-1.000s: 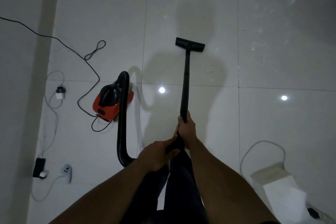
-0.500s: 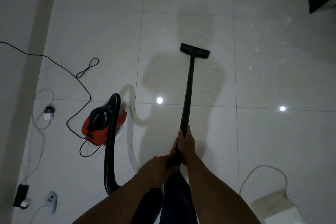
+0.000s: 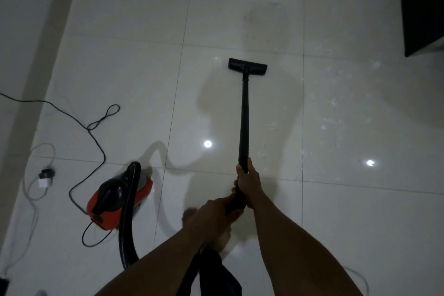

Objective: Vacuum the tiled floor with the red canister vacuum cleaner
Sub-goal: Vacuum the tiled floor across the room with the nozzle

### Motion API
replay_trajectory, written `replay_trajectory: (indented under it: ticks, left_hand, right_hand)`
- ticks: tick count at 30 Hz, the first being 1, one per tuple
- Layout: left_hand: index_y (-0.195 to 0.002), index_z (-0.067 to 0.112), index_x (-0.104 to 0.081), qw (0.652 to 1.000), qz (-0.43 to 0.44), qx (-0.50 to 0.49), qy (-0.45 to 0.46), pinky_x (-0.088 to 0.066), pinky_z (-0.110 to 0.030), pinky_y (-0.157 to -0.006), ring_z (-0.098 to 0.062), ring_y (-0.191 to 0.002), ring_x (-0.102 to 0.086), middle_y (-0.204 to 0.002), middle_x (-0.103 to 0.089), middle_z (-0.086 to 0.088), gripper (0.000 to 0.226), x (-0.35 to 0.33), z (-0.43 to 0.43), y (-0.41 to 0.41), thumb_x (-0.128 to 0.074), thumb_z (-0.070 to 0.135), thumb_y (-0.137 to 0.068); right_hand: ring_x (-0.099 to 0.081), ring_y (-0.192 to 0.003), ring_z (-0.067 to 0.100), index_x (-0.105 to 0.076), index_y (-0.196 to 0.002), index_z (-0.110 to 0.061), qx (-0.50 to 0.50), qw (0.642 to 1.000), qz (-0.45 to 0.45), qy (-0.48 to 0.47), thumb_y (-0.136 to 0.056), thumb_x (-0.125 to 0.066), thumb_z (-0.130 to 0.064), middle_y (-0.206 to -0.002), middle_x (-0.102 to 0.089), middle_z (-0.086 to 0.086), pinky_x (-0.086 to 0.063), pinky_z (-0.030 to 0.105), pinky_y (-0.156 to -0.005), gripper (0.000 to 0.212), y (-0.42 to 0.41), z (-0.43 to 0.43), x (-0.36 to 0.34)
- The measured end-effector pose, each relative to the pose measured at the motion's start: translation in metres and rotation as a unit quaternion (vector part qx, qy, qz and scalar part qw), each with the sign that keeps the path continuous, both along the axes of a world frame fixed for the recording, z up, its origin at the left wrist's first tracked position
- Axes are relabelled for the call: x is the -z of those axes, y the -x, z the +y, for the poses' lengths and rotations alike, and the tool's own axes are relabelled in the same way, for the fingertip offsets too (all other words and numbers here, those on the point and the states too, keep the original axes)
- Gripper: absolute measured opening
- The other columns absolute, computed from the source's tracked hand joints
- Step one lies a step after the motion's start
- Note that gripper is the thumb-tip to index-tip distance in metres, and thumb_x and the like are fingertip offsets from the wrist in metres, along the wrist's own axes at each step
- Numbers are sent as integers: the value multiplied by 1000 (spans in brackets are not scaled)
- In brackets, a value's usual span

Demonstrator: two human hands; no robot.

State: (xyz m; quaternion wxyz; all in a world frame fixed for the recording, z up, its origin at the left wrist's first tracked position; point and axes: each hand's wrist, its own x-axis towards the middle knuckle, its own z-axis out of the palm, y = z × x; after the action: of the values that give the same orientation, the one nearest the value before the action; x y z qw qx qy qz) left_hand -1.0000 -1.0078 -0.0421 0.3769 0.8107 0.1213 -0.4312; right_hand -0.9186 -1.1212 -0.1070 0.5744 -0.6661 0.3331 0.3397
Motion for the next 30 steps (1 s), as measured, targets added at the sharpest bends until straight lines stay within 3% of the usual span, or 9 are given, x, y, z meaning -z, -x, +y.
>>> replay_trajectory:
  ticks: [2, 4, 6, 9, 12, 16, 20, 25, 30]
  left_hand:
    - [-136, 5, -56, 1000, -5, 14, -18, -42, -44, -112, -34, -116, -64, -122, -67, -18, 51, 12, 2, -31, -52, 43, -102]
    - [-151, -5, -32, 995, -28, -5, -93, -8, -53, -125, -42, -153, -8, -164, 0, -25, 91, 37, 0, -60, -39, 66, -95]
    - [-157, 3, -16, 992, -57, -46, -100, -3, -59, -123, -36, -151, 23, -156, 40, -12, 115, 96, 6, -74, -22, 88, -81]
    - [-160, 22, -15, 997, -23, -15, -66, -11, -54, -125, -34, -154, 15, -166, 20, -9, 98, 95, 22, -125, -49, 74, -84]
    - [-157, 28, -28, 995, 39, 77, -43, -15, -55, -123, -41, -153, -4, -166, -4, -22, 76, 44, 40, -198, -43, 66, -93]
    - [-136, 20, -54, 995, 49, 82, 7, -49, -40, -101, -27, -110, -65, -121, -68, -11, 47, 17, 60, -286, -44, 51, -102]
    - [-138, 19, -54, 995, 41, 86, 21, -52, -32, -91, -23, -102, -67, -118, -69, -9, 44, 3, 74, -357, -46, 46, -103]
    - [-150, 26, -43, 995, 55, 76, 38, -47, -29, -97, -23, -116, -61, -136, -60, -8, 53, 12, 87, -438, -46, 49, -103]
    - [-152, 15, -39, 996, 45, 34, 64, -48, -21, -82, -28, -118, -61, -137, -59, -15, 55, 9, 93, -525, -48, 40, -104]
  right_hand:
    - [-51, -55, 15, -28, -161, -33, -8, 1000, 1, -6, -108, -51, -22, -76, -50, 9, -53, 29, -47, 59, -29, 6, 6]
    - [-50, -54, 15, -26, -162, -33, -13, 1000, 1, -6, -108, -51, -23, -74, -50, 7, -53, 30, -48, 61, -56, 11, 14]
    - [-50, -54, 15, -25, -163, -32, -16, 1000, -1, 4, -108, -52, -24, -72, -50, 6, -52, 33, -52, 62, -85, 18, 21]
    - [-50, -54, 15, -26, -162, -33, -14, 1000, -2, 8, -108, -53, -23, -73, -51, 6, -50, 34, -52, 61, -132, 29, 28]
    - [-50, -53, 14, -28, -162, -33, -17, 1000, -3, 6, -108, -53, -23, -74, -51, 7, -50, 30, -48, 60, -189, 40, 28]
    - [-49, -51, 13, -28, -162, -32, -15, 1000, -10, -6, -108, -52, -20, -70, -47, 6, -49, 28, -44, 60, -266, 56, 26]
    - [-50, -51, 16, -30, -162, -30, -25, 1000, -15, -7, -108, -51, -21, -70, -48, 7, -49, 27, -43, 59, -331, 68, 29]
    - [-53, -52, 11, -37, -152, -38, -30, 999, -36, -3, -107, -53, -24, -71, -54, 0, -46, 26, -48, 50, -416, 80, 43]
    - [-60, -71, 16, -30, -160, -36, -50, 998, -29, 19, -107, -53, -29, -97, -63, 9, -51, 32, -66, 59, -500, 90, 61]
